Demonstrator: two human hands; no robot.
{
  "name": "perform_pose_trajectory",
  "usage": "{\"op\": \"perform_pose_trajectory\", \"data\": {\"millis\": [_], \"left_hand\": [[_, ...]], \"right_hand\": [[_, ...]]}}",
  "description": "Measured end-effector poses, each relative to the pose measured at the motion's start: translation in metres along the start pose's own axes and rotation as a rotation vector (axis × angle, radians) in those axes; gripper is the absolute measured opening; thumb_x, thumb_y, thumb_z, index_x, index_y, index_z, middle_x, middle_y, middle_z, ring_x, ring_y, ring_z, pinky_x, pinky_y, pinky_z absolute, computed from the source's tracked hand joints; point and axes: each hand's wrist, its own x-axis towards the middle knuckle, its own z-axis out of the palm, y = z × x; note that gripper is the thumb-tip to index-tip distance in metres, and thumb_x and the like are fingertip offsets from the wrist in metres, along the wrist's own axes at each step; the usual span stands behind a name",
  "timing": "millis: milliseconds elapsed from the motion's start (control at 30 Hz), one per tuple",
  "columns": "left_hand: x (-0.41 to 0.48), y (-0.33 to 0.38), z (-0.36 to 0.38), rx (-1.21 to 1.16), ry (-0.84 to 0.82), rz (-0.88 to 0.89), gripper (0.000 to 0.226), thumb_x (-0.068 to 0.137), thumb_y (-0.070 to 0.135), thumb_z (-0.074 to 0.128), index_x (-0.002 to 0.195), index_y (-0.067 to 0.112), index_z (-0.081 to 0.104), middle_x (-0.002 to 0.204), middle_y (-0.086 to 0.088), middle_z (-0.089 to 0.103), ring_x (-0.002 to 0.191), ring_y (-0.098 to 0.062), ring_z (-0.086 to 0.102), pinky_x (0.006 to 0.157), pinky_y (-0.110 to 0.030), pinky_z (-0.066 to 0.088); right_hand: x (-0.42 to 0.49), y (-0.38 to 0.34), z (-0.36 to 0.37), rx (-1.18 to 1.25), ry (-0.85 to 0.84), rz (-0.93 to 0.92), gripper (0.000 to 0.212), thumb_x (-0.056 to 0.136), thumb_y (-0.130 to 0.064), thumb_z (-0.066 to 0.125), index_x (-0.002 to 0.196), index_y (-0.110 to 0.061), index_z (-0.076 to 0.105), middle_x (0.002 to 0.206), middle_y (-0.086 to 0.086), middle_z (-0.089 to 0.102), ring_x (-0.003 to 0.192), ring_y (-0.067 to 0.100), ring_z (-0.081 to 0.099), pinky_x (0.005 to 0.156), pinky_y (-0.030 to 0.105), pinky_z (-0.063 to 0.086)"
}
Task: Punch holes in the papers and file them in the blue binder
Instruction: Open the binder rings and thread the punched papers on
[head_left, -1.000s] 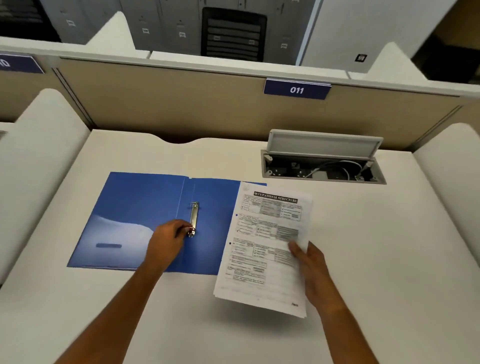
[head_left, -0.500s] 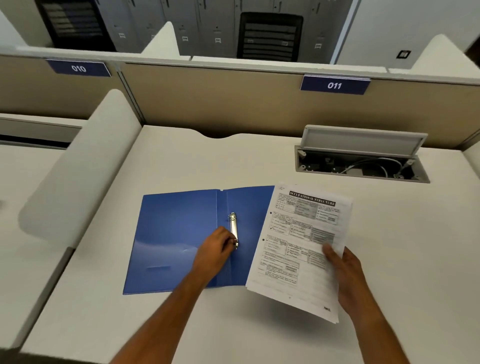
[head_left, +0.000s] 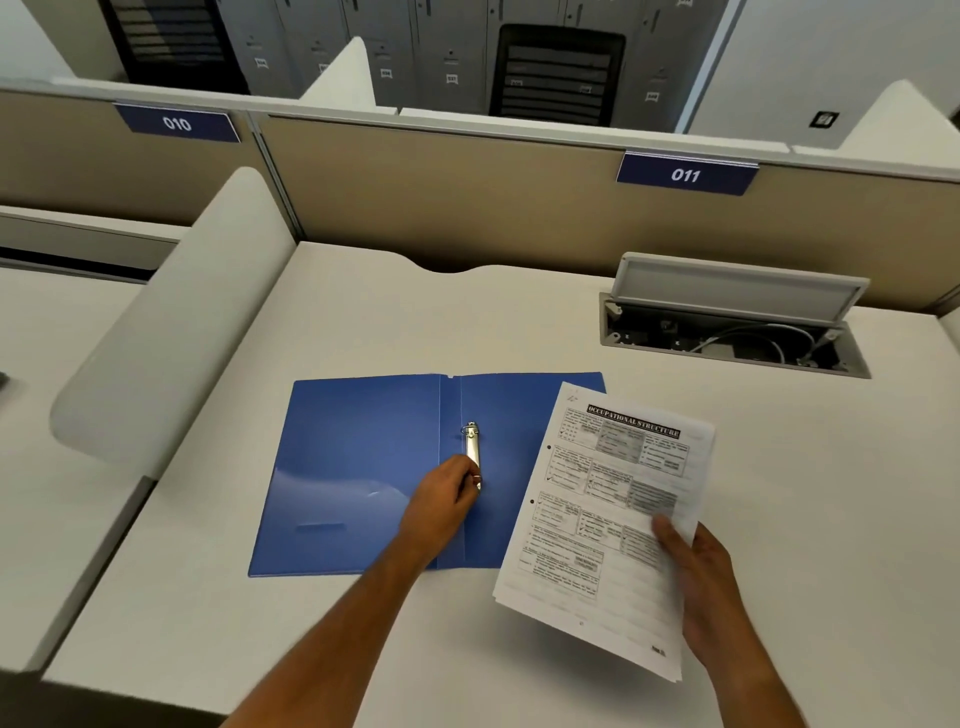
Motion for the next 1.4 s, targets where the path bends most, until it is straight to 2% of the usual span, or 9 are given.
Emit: {"op": "perform_pose_trajectory", "data": {"millis": [167,267,433,567,700,967,1200,1333,1400], "left_hand": [[-0.002,0.006,0.020,0.066,0.134,-0.063,0.012,0.108,0.026,0.057,0.107,0.014,0.060,0.095,0.004,0.062,0.075,-0.012,0.057,0.068,-0.012,0.042],[0.001,0.008,0.016,-0.078,0.135,-0.085,0.007,0.106,0.017,0.060,0.099,0.016,0.061,0.093,0.000,0.066,0.077,-0.013,0.062,0.069,-0.018,0.050],[0.000,0.003,-0.007,-0.317,0.012,-0.122,0.003,0.103,0.011,0.067,0.106,0.011,0.067,0.088,-0.010,0.073,0.062,-0.020,0.073,0.054,-0.032,0.063],[0.002,-0.001,-0.007,-0.260,0.004,-0.069,0.009,0.101,0.020,0.071,0.104,0.013,0.067,0.086,-0.009,0.074,0.063,-0.022,0.072,0.057,-0.030,0.064],[0.000,-0.009,0.007,-0.128,0.088,0.029,0.015,0.102,0.030,0.068,0.108,0.017,0.068,0.097,0.002,0.073,0.083,-0.012,0.069,0.076,-0.019,0.057],[0.004,-0.007,0.021,-0.091,0.196,0.034,0.010,0.098,0.031,0.075,0.100,0.021,0.075,0.094,0.011,0.075,0.085,-0.006,0.070,0.077,-0.019,0.058],[0.013,-0.008,0.018,-0.057,0.173,0.004,0.013,0.093,0.036,0.080,0.096,0.024,0.084,0.097,0.009,0.081,0.089,-0.010,0.074,0.085,-0.030,0.063],[0.017,-0.003,0.012,-0.029,0.144,0.010,0.017,0.087,0.041,0.084,0.095,0.026,0.086,0.096,0.011,0.080,0.087,-0.008,0.073,0.084,-0.030,0.063],[0.016,-0.001,0.007,-0.064,0.121,0.016,0.028,0.082,0.042,0.088,0.104,0.026,0.084,0.099,0.015,0.073,0.089,-0.004,0.070,0.083,-0.025,0.061]], "right_hand": [[0.003,0.002,0.001,0.000,0.000,0.003,0.030,0.106,-0.017,0.068,0.135,-0.009,0.072,0.127,0.015,0.080,0.110,0.035,0.080,0.081,0.040,0.069],[0.002,-0.002,0.001,0.000,-0.005,0.001,0.030,0.106,-0.017,0.067,0.135,-0.009,0.071,0.125,0.014,0.081,0.108,0.033,0.081,0.078,0.038,0.069],[0.003,-0.006,-0.005,-0.010,0.015,-0.005,0.030,0.105,-0.018,0.068,0.133,-0.009,0.072,0.123,0.014,0.082,0.104,0.032,0.082,0.076,0.038,0.069],[0.004,-0.008,-0.009,-0.009,0.020,-0.005,0.029,0.105,-0.018,0.068,0.132,-0.009,0.072,0.121,0.014,0.082,0.098,0.029,0.083,0.072,0.035,0.068],[0.005,-0.008,-0.013,-0.011,0.028,-0.003,0.029,0.104,-0.018,0.068,0.132,-0.010,0.073,0.121,0.014,0.082,0.099,0.030,0.083,0.073,0.036,0.069],[0.004,-0.014,-0.024,-0.016,0.040,0.001,0.027,0.104,-0.018,0.069,0.129,-0.011,0.074,0.119,0.013,0.083,0.095,0.028,0.084,0.071,0.038,0.069],[-0.001,-0.023,-0.026,-0.014,0.012,0.014,0.026,0.105,-0.017,0.066,0.129,-0.010,0.073,0.116,0.012,0.084,0.093,0.028,0.084,0.067,0.035,0.068],[0.001,-0.023,-0.026,-0.051,0.016,0.004,0.024,0.104,-0.016,0.067,0.127,-0.011,0.074,0.115,0.012,0.084,0.092,0.027,0.084,0.067,0.035,0.069],[0.004,-0.023,-0.024,-0.073,0.020,0.000,0.024,0.104,-0.015,0.068,0.126,-0.011,0.075,0.115,0.011,0.084,0.092,0.026,0.084,0.068,0.034,0.068]]}}
